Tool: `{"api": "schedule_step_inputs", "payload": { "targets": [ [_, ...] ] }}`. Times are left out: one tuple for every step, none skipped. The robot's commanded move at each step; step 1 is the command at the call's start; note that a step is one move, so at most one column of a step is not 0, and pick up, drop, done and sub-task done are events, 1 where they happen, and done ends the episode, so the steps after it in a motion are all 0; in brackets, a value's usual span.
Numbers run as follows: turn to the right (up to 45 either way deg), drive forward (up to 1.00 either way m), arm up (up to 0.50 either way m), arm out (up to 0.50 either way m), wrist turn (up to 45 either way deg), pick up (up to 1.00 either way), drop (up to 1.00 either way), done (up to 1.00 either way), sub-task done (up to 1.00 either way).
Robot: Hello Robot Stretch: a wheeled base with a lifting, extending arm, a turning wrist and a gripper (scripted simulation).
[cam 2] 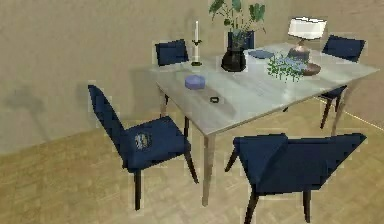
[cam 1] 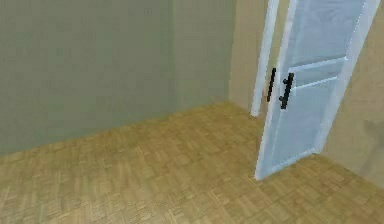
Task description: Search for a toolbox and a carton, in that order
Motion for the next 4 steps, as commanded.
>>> {"api": "schedule_step_inputs", "payload": {
  "targets": [
    [0.0,1.00,0.00,0.00,0.0,0.00,0.00,0.00,0.00],
    [9.0,0.00,0.00,0.00,0.0,0.00,0.00,0.00,0.00],
    [0.0,0.30,0.00,0.00,0.0,0.00,0.00,0.00,0.00],
    [21.0,0.00,0.00,0.00,0.0,0.00,0.00,0.00,0.00]
  ]
}}
